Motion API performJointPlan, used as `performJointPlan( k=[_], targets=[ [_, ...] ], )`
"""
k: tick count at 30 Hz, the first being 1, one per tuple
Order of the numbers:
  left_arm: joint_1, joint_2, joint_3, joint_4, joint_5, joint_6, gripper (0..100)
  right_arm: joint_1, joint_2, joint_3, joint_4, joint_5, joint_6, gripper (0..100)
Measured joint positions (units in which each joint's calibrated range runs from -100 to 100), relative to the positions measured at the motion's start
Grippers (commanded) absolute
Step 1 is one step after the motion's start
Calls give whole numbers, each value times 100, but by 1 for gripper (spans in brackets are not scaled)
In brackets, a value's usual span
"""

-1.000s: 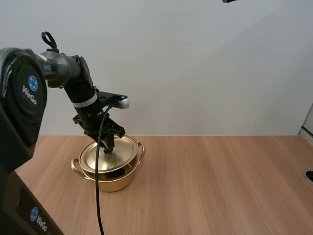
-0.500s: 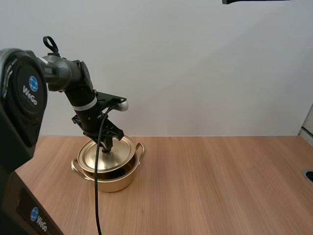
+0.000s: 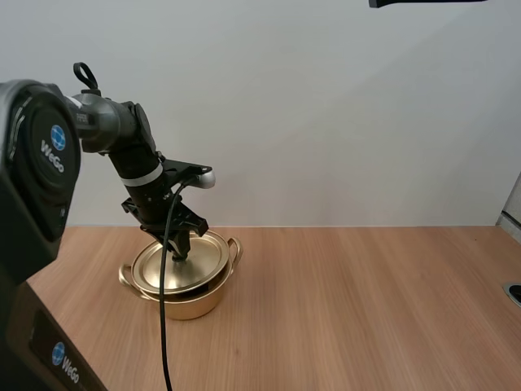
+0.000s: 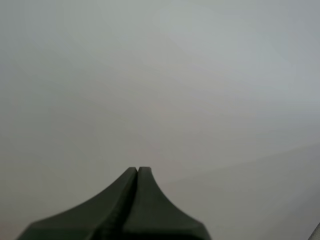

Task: Open the pot, put the car inside, and close it

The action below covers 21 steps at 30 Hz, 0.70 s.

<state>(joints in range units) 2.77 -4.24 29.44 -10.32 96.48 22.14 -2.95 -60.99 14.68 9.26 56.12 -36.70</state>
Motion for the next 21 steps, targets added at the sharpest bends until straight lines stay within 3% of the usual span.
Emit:
performJointPlan(
  k=[15, 17, 21],
  targets=[
    [0, 0, 513, -19, -859, 44, 2, 0, 0, 0, 14, 0, 0, 0],
    [0, 0, 513, -19, -859, 44, 9, 0, 0, 0, 24, 0, 0, 0],
    [0, 0, 513, -71, -859, 44, 51, 0, 0, 0, 24, 0, 0, 0]
  ],
)
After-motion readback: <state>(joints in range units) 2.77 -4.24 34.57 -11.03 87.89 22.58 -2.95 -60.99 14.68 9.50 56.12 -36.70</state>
